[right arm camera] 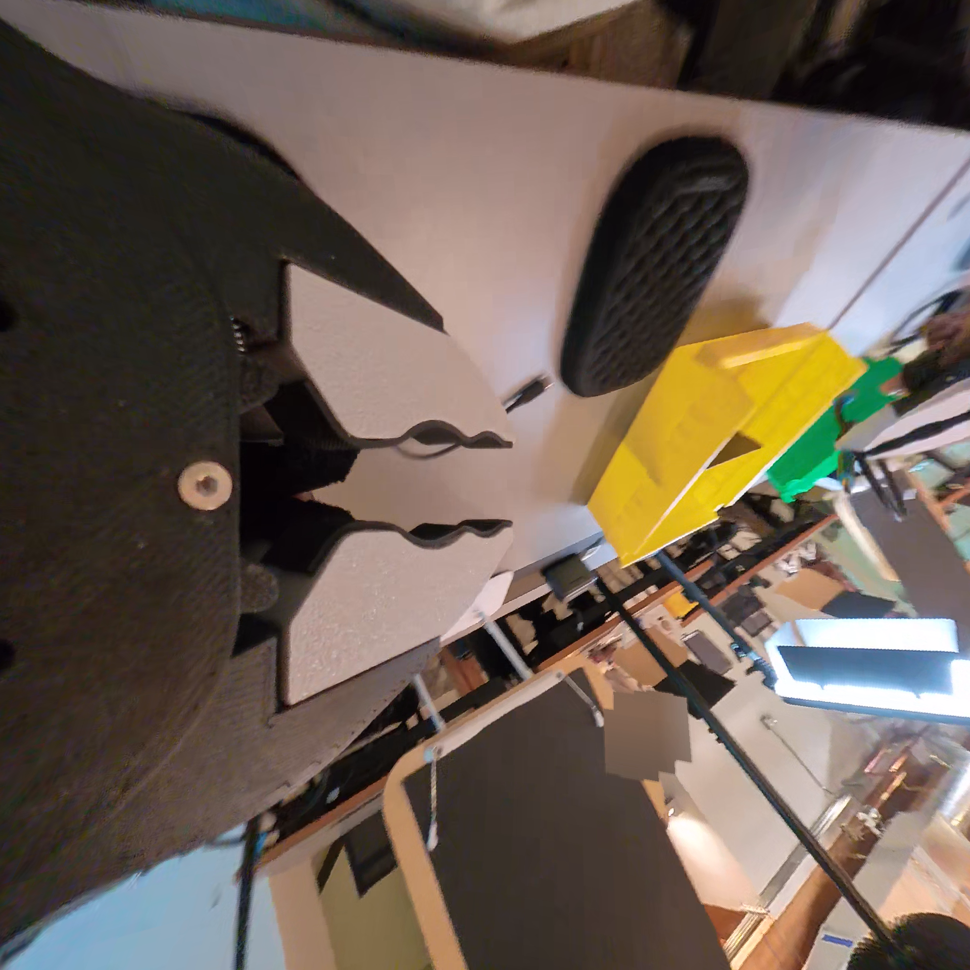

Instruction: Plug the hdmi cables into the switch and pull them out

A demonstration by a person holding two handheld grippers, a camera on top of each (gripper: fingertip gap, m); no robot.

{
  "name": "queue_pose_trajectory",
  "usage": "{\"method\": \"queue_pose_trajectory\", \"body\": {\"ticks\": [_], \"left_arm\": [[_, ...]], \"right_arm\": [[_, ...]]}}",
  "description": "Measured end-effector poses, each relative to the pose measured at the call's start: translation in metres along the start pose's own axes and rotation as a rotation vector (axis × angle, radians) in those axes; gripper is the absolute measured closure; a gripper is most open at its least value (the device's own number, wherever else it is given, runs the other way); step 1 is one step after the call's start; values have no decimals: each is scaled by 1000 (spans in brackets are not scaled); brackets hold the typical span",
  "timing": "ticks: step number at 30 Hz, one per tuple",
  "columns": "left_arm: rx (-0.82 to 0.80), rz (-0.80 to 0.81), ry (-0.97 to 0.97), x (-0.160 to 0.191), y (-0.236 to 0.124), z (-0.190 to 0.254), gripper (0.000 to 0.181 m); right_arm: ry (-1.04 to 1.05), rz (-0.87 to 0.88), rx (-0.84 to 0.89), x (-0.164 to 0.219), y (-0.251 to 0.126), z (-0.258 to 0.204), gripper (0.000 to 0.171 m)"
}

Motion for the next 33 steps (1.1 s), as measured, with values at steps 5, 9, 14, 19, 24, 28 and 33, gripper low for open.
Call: {"method": "queue_pose_trajectory", "body": {"ticks": [5,9,14,19,24,28,33], "left_arm": [[-49,293,105,-60,-45,54,174],[69,371,173,-85,-50,115,173],[-102,494,357,-113,-42,161,174],[-266,606,410,-131,-33,186,174],[-442,666,511,-138,-29,200,174],[-504,729,571,-140,-31,215,174],[-477,763,592,-141,-32,227,174]], "right_arm": [[131,190,-103,-29,18,-21,145],[182,287,-133,-47,28,-31,144],[247,314,-57,-43,17,-13,144],[554,342,0,-24,-9,27,146],[698,306,-148,-24,10,10,142],[581,355,-126,-51,37,-12,139],[305,361,-27,-74,48,-9,139]]}}
Point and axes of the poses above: each gripper's, where its closed fingertips meet, y out along the fingers, x out of its underside, z = x × y across the jaws, the point moved 3 cm from there along -y, back along the fingers, and after that the axes turned 4 degrees about y, right-handed, at the moved point
